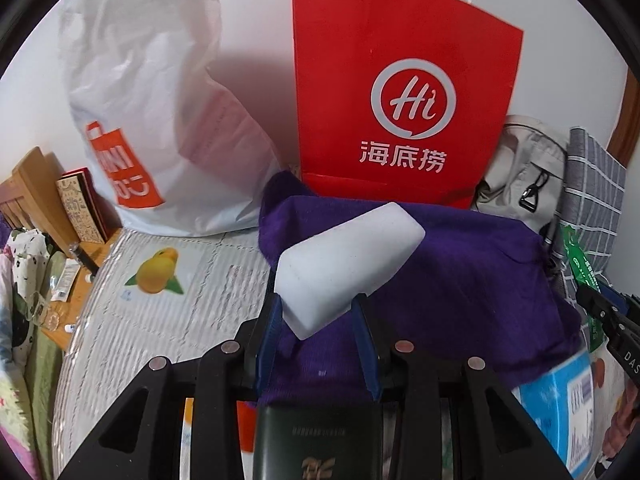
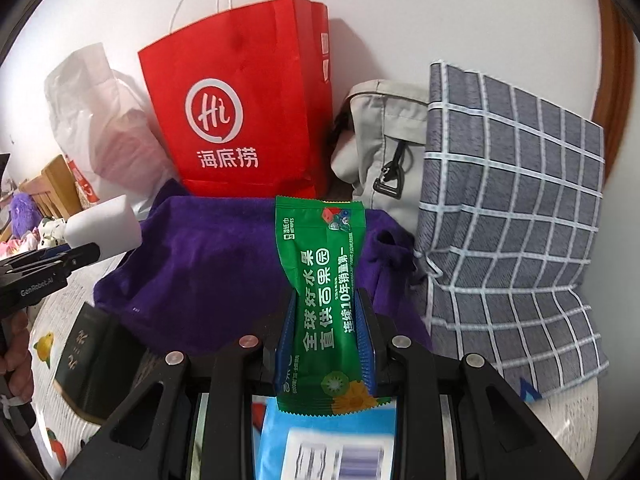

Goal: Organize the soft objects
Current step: 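Carry the packet and sponge block onto the purple towel and open both tools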

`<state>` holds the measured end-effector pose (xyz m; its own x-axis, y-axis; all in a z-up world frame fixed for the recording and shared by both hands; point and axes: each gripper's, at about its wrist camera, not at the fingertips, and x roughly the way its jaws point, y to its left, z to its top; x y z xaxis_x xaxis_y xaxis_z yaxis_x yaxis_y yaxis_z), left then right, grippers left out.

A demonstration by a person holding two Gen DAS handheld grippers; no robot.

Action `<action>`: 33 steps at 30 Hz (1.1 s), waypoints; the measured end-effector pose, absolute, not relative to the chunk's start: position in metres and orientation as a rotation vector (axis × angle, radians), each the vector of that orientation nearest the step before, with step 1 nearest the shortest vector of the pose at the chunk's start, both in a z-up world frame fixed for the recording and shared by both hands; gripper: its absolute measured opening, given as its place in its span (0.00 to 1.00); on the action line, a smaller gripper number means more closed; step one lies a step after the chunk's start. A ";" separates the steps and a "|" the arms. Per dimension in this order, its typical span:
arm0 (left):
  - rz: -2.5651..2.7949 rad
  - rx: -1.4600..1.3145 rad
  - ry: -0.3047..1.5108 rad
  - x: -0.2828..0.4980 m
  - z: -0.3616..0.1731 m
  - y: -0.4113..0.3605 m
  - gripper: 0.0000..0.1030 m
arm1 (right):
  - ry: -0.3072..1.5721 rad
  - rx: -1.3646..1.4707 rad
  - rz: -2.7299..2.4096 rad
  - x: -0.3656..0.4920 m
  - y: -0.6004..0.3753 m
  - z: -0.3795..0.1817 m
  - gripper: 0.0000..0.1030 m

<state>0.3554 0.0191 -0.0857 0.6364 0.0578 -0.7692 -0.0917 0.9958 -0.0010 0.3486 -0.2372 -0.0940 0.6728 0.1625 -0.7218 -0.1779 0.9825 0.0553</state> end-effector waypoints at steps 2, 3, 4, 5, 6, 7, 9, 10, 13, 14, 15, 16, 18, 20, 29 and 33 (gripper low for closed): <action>0.085 -0.054 0.891 0.366 -0.092 0.020 0.33 | 0.824 -0.028 0.193 0.359 -0.235 -0.099 0.28; 0.079 -0.054 0.907 0.374 -0.096 0.019 0.33 | 0.834 -0.027 0.198 0.364 -0.234 -0.102 0.28; 0.074 -0.054 0.918 0.379 -0.100 0.018 0.33 | 0.843 -0.024 0.203 0.367 -0.234 -0.104 0.28; 0.075 -0.061 0.928 0.385 -0.103 0.019 0.33 | 0.863 -0.022 0.212 0.373 -0.232 -0.108 0.28; 0.074 -0.073 0.938 0.391 -0.107 0.020 0.33 | 0.876 -0.024 0.216 0.378 -0.232 -0.111 0.28; 0.066 -0.079 0.948 0.396 -0.110 0.020 0.33 | 0.882 -0.027 0.217 0.380 -0.231 -0.113 0.28; 0.051 -0.091 0.958 0.405 -0.115 0.020 0.33 | 0.894 -0.039 0.212 0.386 -0.229 -0.119 0.28; 0.048 -0.098 0.963 0.409 -0.117 0.020 0.33 | 0.902 -0.046 0.213 0.389 -0.229 -0.122 0.28; 0.027 -0.101 0.997 0.420 -0.124 0.018 0.33 | 0.927 -0.050 0.211 0.394 -0.231 -0.130 0.28; 0.020 -0.100 1.004 0.421 -0.125 0.018 0.33 | 0.944 -0.045 0.216 0.396 -0.232 -0.134 0.28; 0.014 -0.104 1.000 0.421 -0.125 0.019 0.33 | 0.956 -0.041 0.217 0.398 -0.233 -0.138 0.28; 0.011 -0.104 0.996 0.422 -0.126 0.020 0.33 | 0.962 -0.037 0.215 0.399 -0.234 -0.141 0.28; 0.011 -0.097 0.999 0.422 -0.129 0.021 0.33 | 0.980 -0.026 0.214 0.402 -0.235 -0.147 0.28; 0.018 -0.109 1.009 0.425 -0.133 0.025 0.33 | 0.983 -0.006 0.231 0.401 -0.236 -0.149 0.28; -0.031 -0.173 1.027 0.429 -0.144 0.033 0.35 | 1.021 -0.028 0.209 0.406 -0.233 -0.163 0.30; -0.044 -0.191 1.024 0.430 -0.146 0.033 0.35 | 1.026 -0.016 0.219 0.408 -0.233 -0.165 0.35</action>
<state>0.4303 0.0329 -0.1459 0.5210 -0.1258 -0.8443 -0.0528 0.9824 -0.1789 0.4079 -0.2332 -0.1650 0.4985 0.1736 -0.8493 -0.1889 0.9779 0.0890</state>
